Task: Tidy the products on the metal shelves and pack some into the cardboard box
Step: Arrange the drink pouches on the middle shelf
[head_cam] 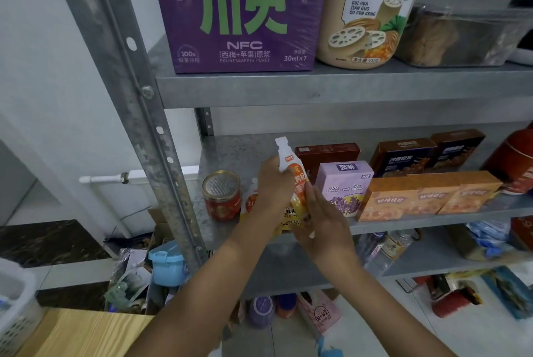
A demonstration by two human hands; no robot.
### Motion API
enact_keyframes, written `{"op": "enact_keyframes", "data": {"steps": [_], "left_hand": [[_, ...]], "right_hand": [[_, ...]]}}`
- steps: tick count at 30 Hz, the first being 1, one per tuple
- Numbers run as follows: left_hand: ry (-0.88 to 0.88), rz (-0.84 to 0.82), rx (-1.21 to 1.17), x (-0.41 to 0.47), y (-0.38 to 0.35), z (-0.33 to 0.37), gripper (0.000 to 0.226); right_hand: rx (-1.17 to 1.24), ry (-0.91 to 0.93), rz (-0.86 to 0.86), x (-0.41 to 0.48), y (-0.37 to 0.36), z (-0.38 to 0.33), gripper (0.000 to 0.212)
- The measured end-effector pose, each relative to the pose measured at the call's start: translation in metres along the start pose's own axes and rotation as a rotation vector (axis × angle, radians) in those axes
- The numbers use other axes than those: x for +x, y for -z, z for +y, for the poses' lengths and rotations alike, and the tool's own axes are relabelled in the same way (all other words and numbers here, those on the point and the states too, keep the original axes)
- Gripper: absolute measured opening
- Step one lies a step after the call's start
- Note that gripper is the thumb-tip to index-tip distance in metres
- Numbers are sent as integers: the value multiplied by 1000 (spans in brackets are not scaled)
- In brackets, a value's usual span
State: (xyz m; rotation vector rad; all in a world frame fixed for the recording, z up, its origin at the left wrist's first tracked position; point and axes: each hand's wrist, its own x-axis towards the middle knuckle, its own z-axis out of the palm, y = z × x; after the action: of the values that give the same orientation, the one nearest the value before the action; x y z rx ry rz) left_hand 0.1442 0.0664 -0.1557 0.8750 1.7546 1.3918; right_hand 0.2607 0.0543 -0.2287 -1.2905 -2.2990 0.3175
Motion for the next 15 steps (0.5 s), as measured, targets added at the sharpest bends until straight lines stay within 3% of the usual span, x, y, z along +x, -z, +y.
{"op": "enact_keyframes", "data": {"steps": [3,5,7,10,12,15], "left_hand": [[25,-43,-4,5,17,0,23],[88,-115,-15,7,23,1,17],[117,-152,-11,7,26,0,19],[90,-233,36,9,31,-3,24],[48,-258,86,12,36,-3,18],[-51,-164,195,21,44,-3,21]], "right_hand": [[512,-100,-248,1,2,5,99],[920,-237,-251,1,7,5,76],[1151,-427,-258,2,11,2,41],[1209,-566,-264,-2,2,2,15],[1167,-606,-259,-4,-5,3,13],[1139,-637,-275,-4,-10,4,12]]}}
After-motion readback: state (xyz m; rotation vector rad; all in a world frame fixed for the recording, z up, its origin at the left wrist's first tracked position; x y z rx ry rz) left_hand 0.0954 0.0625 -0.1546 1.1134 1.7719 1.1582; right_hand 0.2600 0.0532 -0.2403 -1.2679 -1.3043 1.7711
